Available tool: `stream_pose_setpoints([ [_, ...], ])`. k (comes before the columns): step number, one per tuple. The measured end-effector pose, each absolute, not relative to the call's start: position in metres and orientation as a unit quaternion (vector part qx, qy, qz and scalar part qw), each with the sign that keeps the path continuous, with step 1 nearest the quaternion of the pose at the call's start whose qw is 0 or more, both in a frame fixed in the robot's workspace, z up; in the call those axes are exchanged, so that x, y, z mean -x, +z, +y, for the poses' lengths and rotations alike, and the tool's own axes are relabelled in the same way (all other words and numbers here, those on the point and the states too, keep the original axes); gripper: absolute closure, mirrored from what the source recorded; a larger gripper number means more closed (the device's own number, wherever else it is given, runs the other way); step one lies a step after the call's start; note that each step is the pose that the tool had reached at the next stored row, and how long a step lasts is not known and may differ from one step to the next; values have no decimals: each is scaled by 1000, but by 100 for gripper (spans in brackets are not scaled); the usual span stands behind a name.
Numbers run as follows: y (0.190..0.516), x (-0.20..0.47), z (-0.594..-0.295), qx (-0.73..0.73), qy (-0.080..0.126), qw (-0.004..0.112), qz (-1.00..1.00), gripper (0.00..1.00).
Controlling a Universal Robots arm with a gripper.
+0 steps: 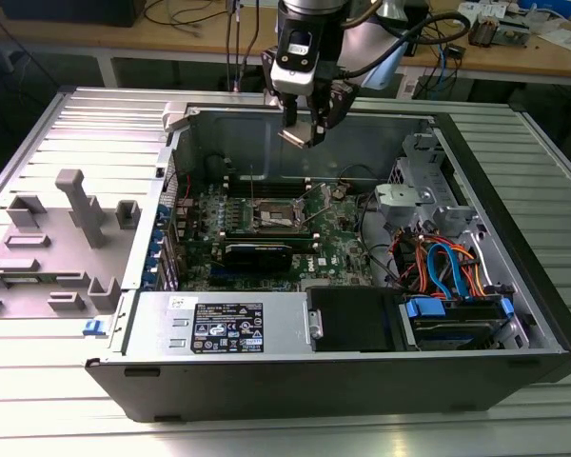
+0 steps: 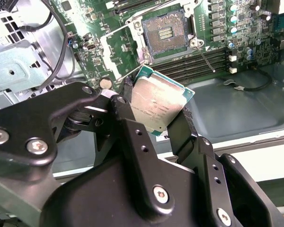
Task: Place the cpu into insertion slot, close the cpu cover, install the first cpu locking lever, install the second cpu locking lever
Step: 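Place the cpu into insertion slot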
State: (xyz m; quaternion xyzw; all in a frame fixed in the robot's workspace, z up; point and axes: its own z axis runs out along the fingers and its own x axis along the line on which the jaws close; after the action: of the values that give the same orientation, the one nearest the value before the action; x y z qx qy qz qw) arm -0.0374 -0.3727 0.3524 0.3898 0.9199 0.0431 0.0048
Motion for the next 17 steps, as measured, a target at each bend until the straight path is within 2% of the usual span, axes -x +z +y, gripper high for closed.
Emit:
stream_pose_setpoints([
  [17, 348, 37, -373, -407, 43, 6, 912, 46],
])
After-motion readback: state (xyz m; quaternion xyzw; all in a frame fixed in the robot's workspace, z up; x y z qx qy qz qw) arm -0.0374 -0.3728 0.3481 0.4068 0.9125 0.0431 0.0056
